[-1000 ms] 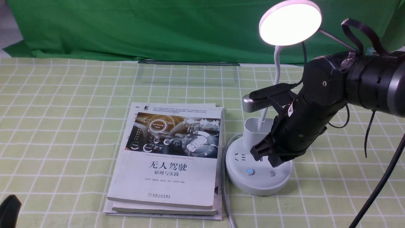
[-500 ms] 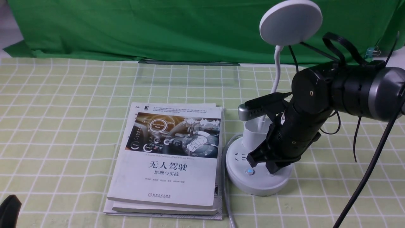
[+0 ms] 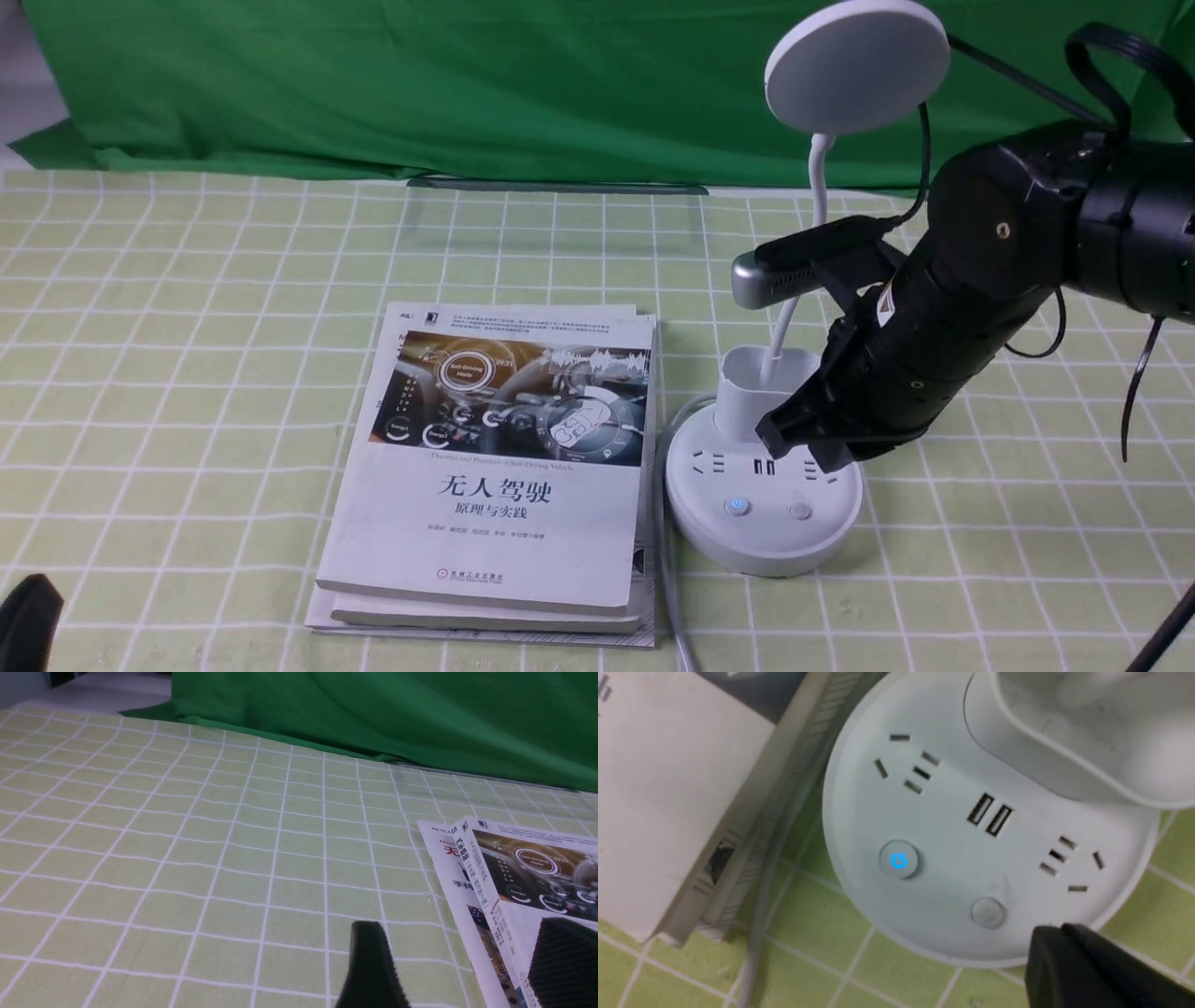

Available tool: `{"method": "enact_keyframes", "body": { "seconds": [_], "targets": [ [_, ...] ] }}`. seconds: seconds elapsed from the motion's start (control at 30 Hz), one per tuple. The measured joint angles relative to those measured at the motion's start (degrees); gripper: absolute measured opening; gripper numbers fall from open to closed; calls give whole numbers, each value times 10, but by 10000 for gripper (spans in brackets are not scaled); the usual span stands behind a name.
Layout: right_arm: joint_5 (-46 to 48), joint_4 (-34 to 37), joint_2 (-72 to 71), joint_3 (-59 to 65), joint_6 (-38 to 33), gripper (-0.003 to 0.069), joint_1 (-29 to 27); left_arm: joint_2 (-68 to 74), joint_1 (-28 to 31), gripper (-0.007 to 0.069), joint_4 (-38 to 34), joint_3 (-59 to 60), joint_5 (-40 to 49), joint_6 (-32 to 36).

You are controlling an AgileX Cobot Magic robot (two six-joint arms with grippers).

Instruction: Turn off the desk lamp on the green coffee tablecloth by hand.

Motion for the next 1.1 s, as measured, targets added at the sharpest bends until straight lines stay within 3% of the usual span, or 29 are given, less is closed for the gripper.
{"method": "enact_keyframes", "body": {
  "seconds": [0.43,0.97,1.1],
  "targets": [
    [19,1,-285,214,15,47,2,0,0,410,0,0,0,0],
    [-20,-8,-441,250,24,41,0,0,0,410,0,0,0,0],
    [-42,-7,-516,299,23,41,-39,0,0,410,0,0,0,0]
  ]
}}
